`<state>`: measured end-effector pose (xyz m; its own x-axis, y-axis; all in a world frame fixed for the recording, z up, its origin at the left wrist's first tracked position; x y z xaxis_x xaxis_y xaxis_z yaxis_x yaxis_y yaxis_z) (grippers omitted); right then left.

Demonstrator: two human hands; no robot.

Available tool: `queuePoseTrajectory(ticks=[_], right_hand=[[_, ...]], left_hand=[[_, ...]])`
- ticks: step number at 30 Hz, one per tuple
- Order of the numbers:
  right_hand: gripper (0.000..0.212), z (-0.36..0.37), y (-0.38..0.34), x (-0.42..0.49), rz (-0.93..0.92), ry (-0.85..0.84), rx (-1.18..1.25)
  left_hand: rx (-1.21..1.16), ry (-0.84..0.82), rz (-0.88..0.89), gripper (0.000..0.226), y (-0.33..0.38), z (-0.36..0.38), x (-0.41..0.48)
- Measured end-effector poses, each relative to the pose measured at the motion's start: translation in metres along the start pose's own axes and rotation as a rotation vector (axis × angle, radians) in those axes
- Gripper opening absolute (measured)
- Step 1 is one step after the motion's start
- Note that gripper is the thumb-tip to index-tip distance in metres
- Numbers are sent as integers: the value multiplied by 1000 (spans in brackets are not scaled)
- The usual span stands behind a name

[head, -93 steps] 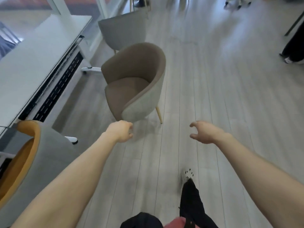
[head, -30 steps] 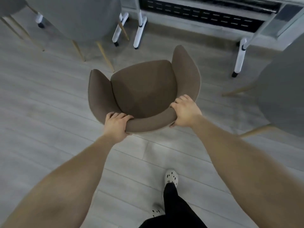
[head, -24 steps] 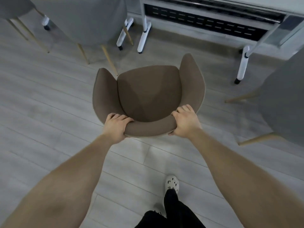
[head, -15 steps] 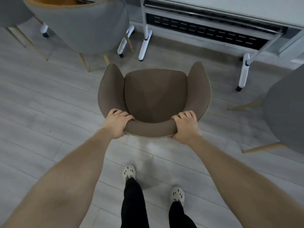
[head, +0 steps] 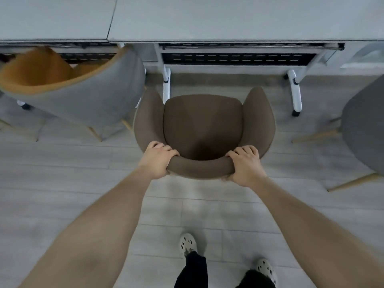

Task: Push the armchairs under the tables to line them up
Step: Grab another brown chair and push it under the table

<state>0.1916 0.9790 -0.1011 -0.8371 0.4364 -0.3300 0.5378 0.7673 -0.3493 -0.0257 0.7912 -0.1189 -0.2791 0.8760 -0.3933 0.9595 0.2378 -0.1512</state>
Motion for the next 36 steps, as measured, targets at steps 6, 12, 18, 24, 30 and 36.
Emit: queuePoseTrajectory(ticks=[6,12,18,24,30,36], right_hand=[[91,-22,-14,72,69,7,-21],[90,-57,-7,156,98,17,-35],[84,-87,-12,238,121,45,-10],[78,-100,-32,280,165,57,7],[78,-98,-41,286,200,37,27],[78,-102,-45,281,199,4,16]], left_hand=[[36,5,37,70,-64,-18,60],[54,21,44,67,-118,-42,130],[62,31,69,67,-180,-66,195],[74,27,98,66,-227,-74,234],[110,43,123,66,-239,-71,239],[115,-57,156,76,-234,-77,238]])
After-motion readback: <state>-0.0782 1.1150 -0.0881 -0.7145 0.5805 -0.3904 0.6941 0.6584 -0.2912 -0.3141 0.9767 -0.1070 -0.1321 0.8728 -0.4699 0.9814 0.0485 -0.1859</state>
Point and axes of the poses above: each hand's wrist, its own x-axis towards the middle knuckle, its own z-axis out of the palm, y = z × x, the point moved 9 cm from there along x, towards the middle knuckle, and after that the axes turned 13 degrees about x, right-handed, at the moved point
